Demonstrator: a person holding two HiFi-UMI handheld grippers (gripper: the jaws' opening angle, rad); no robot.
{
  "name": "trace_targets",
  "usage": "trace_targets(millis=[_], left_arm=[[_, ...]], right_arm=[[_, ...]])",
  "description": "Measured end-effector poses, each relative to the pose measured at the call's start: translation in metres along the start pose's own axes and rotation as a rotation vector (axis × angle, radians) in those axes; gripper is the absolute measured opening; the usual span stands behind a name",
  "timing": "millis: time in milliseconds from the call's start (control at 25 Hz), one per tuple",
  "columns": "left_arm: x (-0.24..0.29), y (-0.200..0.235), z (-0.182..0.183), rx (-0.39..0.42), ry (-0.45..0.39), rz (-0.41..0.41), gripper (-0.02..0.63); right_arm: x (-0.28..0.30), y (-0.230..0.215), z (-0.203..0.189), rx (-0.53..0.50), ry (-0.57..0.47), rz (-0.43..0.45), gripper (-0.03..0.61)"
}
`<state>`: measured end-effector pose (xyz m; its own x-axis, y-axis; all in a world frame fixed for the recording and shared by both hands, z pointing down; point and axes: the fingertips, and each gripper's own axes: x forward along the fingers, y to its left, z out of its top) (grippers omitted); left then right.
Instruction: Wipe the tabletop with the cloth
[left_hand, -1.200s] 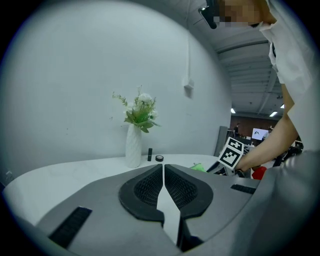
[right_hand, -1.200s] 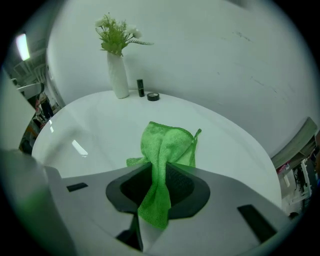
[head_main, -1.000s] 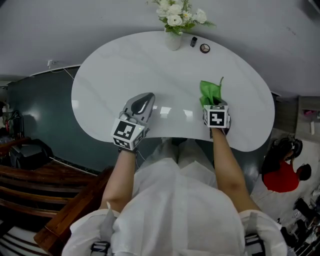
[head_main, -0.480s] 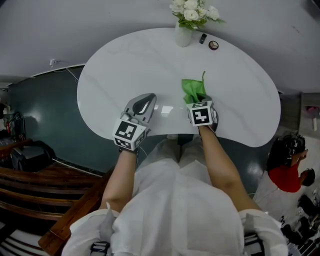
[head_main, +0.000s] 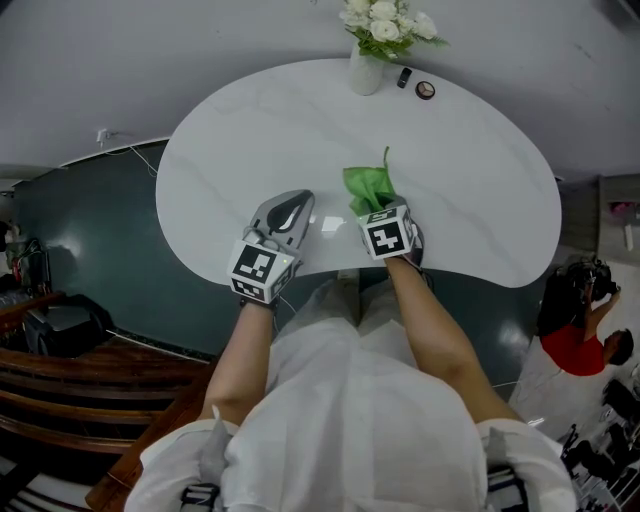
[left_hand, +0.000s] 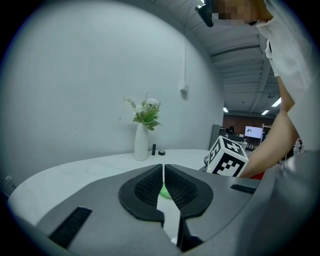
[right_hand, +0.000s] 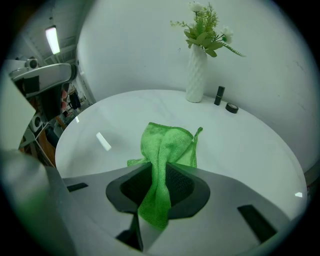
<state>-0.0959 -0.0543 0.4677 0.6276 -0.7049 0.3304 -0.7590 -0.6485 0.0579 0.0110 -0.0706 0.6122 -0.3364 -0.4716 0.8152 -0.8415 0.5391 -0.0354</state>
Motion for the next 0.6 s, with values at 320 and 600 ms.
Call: trace_targets(millis=[320, 600], left_arm=[[0.008, -0.005, 0.004, 0.008, -0.011, -0.022, 0.018], [0.030, -0.026, 0.010, 0.015, -0.007, -0.039, 0.018]], right_arm=[[-0.006, 0.036, -0.014, -0.109, 0.019, 0.100, 0.081], [-0.019, 0.016, -0.033, -0.132, 0.012, 0.112, 0.081]])
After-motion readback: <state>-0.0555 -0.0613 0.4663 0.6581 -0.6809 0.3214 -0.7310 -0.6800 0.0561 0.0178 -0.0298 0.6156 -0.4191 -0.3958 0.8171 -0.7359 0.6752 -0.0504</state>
